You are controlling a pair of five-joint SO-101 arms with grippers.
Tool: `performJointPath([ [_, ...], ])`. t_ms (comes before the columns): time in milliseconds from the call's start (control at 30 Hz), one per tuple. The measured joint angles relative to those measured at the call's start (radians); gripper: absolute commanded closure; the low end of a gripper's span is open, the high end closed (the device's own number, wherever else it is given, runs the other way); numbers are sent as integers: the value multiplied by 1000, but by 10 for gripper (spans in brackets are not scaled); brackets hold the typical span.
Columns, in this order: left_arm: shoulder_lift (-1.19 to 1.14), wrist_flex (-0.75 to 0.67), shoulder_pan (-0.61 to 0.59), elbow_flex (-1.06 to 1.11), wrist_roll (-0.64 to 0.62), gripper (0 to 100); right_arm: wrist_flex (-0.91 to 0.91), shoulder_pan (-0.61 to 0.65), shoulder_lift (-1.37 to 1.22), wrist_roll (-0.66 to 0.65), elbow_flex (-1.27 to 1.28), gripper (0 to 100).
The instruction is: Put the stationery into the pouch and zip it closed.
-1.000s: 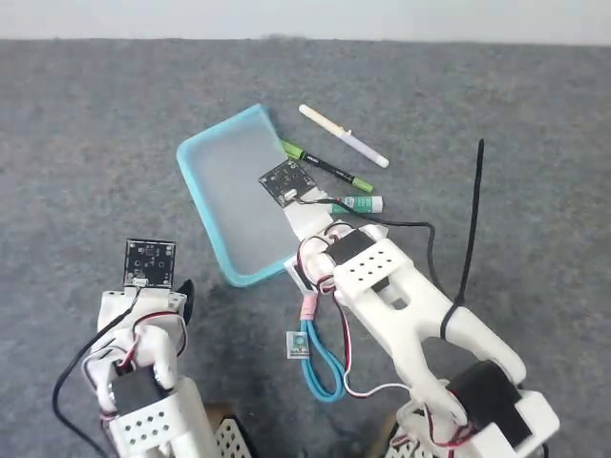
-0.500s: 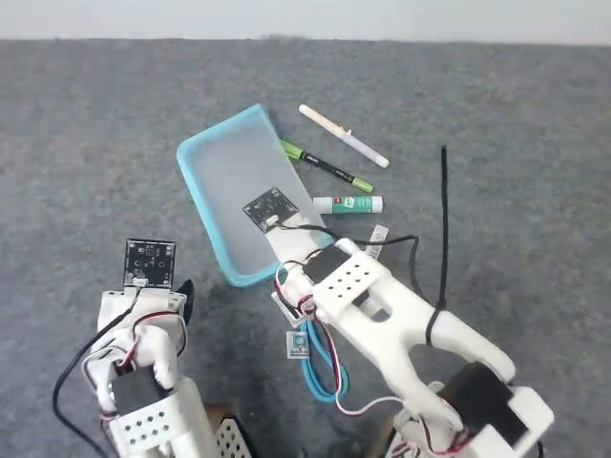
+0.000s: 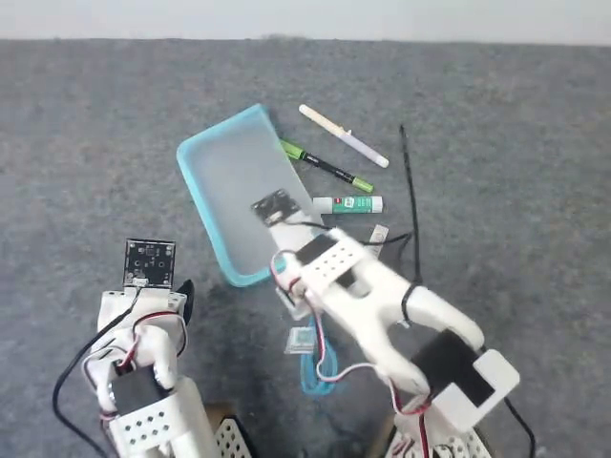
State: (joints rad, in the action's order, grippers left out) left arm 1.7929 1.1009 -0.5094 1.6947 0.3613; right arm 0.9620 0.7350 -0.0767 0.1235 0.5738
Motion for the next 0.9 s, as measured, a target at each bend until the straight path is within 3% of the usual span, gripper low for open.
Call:
performJointPath([
  [267,0,12,0,0,0,720,61,-149,-5,-118,-58,993],
  [433,0,-25,0,0,0,720,135,-241,32,-124,-106,993],
  [667,0,-71,0,-14,0,720,149,-295,377,-129,-37,993],
  [900,-94,6,2,-279,0,720,150,-305,772,-196,112,993],
])
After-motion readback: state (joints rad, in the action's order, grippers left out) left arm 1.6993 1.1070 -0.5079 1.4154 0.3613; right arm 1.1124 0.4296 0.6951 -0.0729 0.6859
